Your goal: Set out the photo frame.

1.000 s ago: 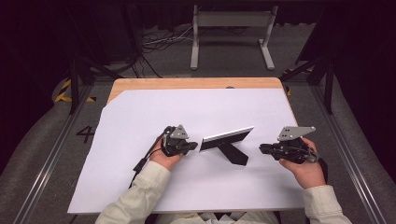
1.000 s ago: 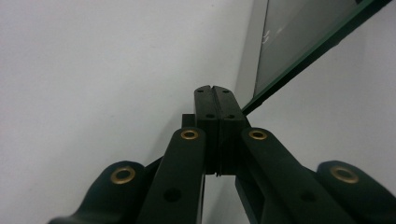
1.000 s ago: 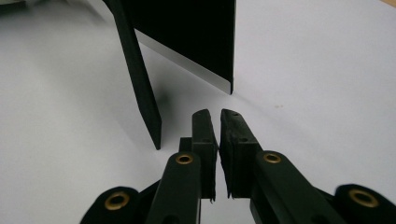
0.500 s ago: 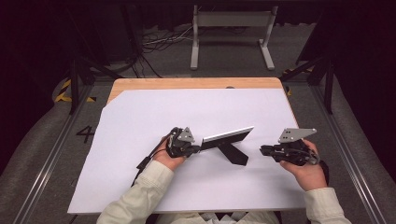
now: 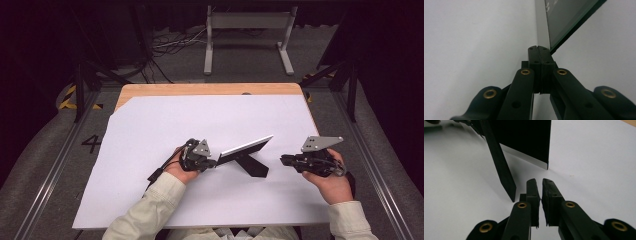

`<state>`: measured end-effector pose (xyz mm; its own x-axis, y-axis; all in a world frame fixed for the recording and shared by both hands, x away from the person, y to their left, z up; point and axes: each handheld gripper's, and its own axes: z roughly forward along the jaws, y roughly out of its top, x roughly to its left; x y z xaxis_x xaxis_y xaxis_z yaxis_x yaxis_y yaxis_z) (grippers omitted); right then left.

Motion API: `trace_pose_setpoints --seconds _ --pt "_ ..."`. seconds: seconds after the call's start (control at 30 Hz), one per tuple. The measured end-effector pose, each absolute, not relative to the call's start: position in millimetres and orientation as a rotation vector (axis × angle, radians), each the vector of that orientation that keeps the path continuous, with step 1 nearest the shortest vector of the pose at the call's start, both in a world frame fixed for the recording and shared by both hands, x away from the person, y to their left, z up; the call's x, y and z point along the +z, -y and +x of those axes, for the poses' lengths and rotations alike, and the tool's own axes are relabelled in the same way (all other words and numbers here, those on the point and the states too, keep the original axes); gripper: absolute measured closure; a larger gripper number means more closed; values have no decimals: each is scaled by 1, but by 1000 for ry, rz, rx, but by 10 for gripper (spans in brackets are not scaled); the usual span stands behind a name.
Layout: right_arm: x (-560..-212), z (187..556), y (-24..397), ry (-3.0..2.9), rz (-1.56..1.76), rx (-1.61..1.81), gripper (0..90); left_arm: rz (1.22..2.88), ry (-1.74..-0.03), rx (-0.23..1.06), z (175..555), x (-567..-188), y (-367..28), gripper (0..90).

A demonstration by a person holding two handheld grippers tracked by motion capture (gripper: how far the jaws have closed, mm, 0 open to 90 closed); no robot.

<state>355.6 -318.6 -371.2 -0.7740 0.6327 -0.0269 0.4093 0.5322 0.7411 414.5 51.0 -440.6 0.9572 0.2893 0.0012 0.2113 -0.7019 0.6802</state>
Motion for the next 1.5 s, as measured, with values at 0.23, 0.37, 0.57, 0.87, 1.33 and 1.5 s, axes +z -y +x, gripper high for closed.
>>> trace_pose_setpoints --seconds 0.23,0.37,0.57,0.87,1.33,1.5 --pt "-367 355 320 -2506 892 1097 860 2396 -299 74 411 -440 -49 900" --pt "-366 355 319 -2520 910 1109 876 2414 -257 43 410 -441 -47 900" --pt "-365 354 317 -2537 912 1092 883 2425 -218 13 405 -441 -43 900" --pt "-361 353 317 -2536 910 1093 884 2431 -179 -19 400 -441 -36 900" --pt "-352 349 315 -2525 897 1104 884 2481 -82 -47 383 -437 -15 900" --pt "-350 348 318 -2520 909 1107 887 2478 -63 -60 379 -438 -10 900"
